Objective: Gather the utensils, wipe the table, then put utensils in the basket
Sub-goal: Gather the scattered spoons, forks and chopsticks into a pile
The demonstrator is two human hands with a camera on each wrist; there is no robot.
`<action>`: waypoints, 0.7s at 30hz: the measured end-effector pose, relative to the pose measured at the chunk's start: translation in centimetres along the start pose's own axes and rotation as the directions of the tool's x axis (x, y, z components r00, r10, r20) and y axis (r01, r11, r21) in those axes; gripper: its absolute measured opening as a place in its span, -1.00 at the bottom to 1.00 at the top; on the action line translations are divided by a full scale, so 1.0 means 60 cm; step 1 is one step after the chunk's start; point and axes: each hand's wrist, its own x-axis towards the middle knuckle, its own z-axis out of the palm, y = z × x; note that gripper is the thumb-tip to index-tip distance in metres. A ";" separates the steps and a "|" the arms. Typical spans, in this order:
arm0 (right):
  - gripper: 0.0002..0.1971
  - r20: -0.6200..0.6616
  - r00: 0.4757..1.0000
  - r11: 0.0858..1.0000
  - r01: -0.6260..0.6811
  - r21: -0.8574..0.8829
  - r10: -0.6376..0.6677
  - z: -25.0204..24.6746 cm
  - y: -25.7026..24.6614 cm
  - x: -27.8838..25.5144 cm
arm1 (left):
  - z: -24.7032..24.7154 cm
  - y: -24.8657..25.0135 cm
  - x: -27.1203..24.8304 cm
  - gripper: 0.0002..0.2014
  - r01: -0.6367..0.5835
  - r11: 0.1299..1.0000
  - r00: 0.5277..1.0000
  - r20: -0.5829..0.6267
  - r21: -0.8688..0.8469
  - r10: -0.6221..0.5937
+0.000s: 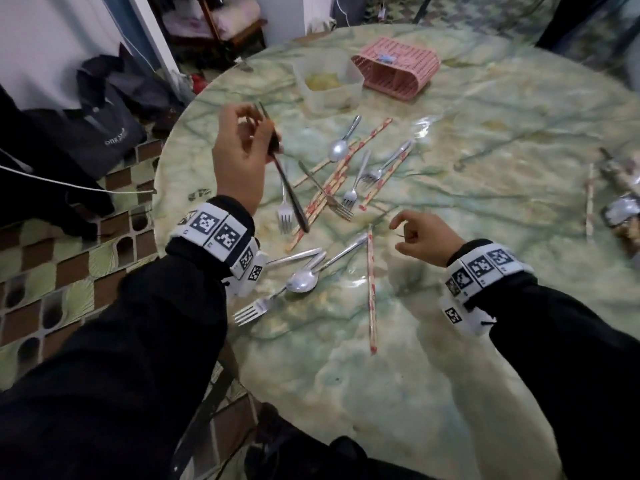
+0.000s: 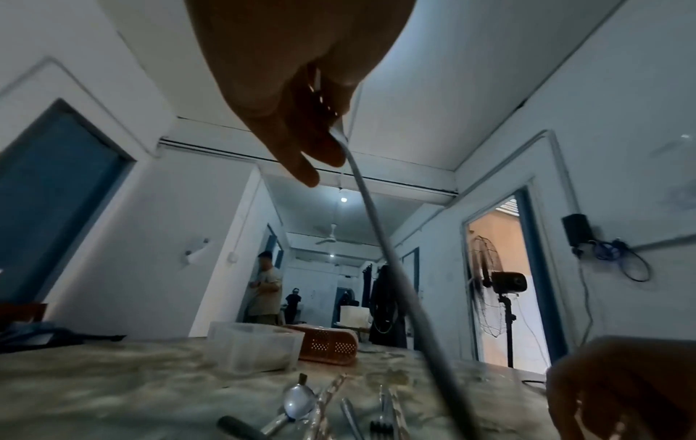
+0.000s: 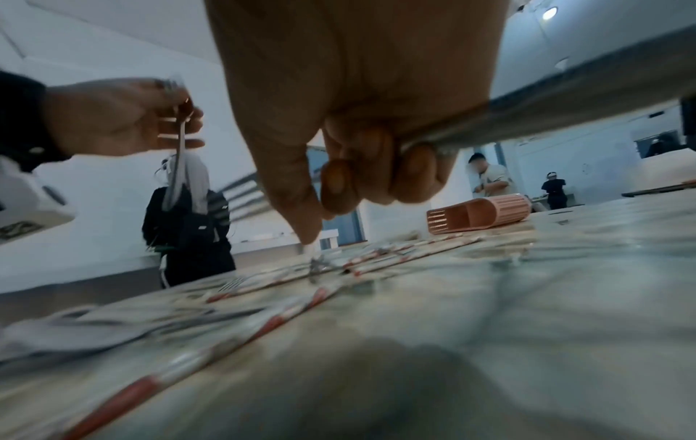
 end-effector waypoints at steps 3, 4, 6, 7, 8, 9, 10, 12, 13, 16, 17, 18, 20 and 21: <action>-0.77 0.020 1.000 0.994 0.005 -0.105 -0.003 0.040 -0.047 -0.012 | -0.040 -0.006 -0.010 -0.89 -0.036 0.999 0.997 0.063 0.009 0.035; -0.76 0.035 0.999 0.992 0.011 -0.124 -0.006 0.052 -0.066 -0.015 | -0.055 -0.012 -0.016 -0.89 -0.029 0.999 0.996 0.085 0.018 0.027; -0.72 0.076 0.996 0.986 0.049 -0.157 -0.037 0.078 -0.102 -0.020 | -0.082 -0.027 -0.032 -0.90 -0.010 0.998 0.985 0.175 0.059 -0.001; -0.69 0.100 0.994 0.980 0.067 -0.185 -0.049 0.090 -0.119 -0.021 | -0.096 -0.036 -0.040 -0.91 0.017 0.996 0.969 0.243 0.084 -0.037; -0.67 0.122 0.991 0.971 0.084 -0.224 -0.058 0.101 -0.135 -0.020 | -0.109 -0.044 -0.048 -0.91 0.064 0.991 0.944 0.315 0.115 -0.097; -0.64 0.142 0.988 0.958 0.096 -0.270 -0.059 0.111 -0.149 -0.019 | -0.122 -0.056 -0.054 -0.89 0.115 0.980 0.907 0.385 0.162 -0.170; -0.63 0.161 0.985 0.944 0.106 -0.314 -0.057 0.119 -0.162 -0.016 | -0.133 -0.065 -0.059 -0.85 0.142 0.960 0.865 0.442 0.243 -0.240; -0.62 0.194 0.980 0.919 0.109 -0.379 -0.036 0.133 -0.179 -0.007 | -0.155 -0.088 -0.067 -0.80 0.107 0.857 0.782 0.490 0.504 -0.385; -0.63 0.203 0.979 0.907 0.105 -0.407 -0.022 0.138 -0.183 -0.002 | -0.164 -0.097 -0.071 -0.78 0.073 0.775 0.742 0.486 0.627 -0.462; -0.67 0.220 0.975 0.877 0.085 -0.473 0.025 0.146 -0.186 0.012 | -0.178 -0.121 -0.090 -0.63 0.029 0.596 0.586 0.469 0.802 -0.660; -0.67 0.225 0.974 0.871 0.083 -0.485 0.033 0.146 -0.186 0.015 | -0.178 -0.126 -0.097 -0.64 0.010 0.575 0.543 0.479 0.818 -0.690; -0.67 0.231 0.972 0.864 0.087 -0.495 0.034 0.146 -0.186 0.016 | -0.178 -0.128 -0.103 -0.65 -0.013 0.565 0.517 0.489 0.825 -0.702; -0.68 0.238 0.971 0.851 0.105 -0.514 0.024 0.146 -0.185 0.015 | -0.177 -0.132 -0.109 -0.64 -0.044 0.557 0.499 0.502 0.829 -0.707; -0.68 0.239 0.971 0.844 0.116 -0.524 0.014 0.146 -0.184 0.013 | -0.178 -0.132 -0.109 -0.65 -0.046 0.560 0.494 0.506 0.827 -0.707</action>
